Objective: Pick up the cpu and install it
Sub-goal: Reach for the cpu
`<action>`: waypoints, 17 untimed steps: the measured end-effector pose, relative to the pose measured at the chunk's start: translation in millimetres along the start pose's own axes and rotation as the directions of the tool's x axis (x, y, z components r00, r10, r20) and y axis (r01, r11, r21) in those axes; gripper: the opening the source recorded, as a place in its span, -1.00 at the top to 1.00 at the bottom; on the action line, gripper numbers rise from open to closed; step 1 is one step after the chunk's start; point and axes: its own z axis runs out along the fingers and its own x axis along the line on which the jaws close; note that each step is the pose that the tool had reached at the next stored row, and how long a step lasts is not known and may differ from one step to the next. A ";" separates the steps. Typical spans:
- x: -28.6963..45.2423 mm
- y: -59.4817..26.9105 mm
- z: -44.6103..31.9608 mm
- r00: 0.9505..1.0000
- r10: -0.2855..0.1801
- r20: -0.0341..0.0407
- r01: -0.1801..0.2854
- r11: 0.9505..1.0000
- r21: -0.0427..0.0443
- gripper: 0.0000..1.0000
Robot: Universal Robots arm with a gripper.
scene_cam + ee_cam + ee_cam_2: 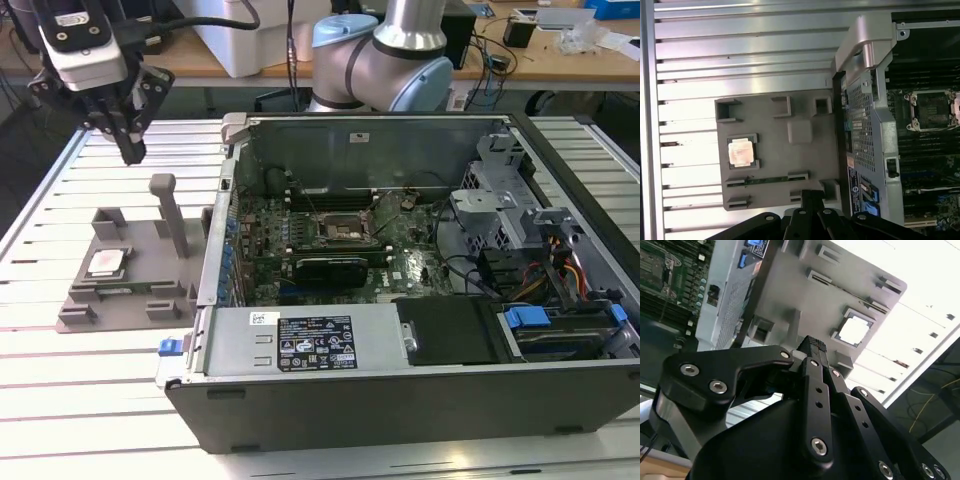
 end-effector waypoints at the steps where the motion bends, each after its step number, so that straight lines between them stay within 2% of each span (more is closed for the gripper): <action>1: 4.8 -0.4 -0.1 1.000 0.000 0.000 0.000 1.000 0.000 0.79; 2: 9.5 -0.7 -0.1 1.000 0.000 0.000 0.000 1.000 0.000 0.79; 8: 26.4 -1.8 -0.3 1.000 0.000 0.000 0.000 1.000 0.000 0.79; 13: 45.0 -2.1 0.1 1.000 0.000 0.000 0.000 1.000 0.000 0.79; 14: 52.4 -1.7 0.2 1.000 0.000 0.000 0.000 1.000 0.000 0.79; 17: 67.1 -0.4 0.6 1.000 0.000 0.000 0.000 1.000 0.000 0.79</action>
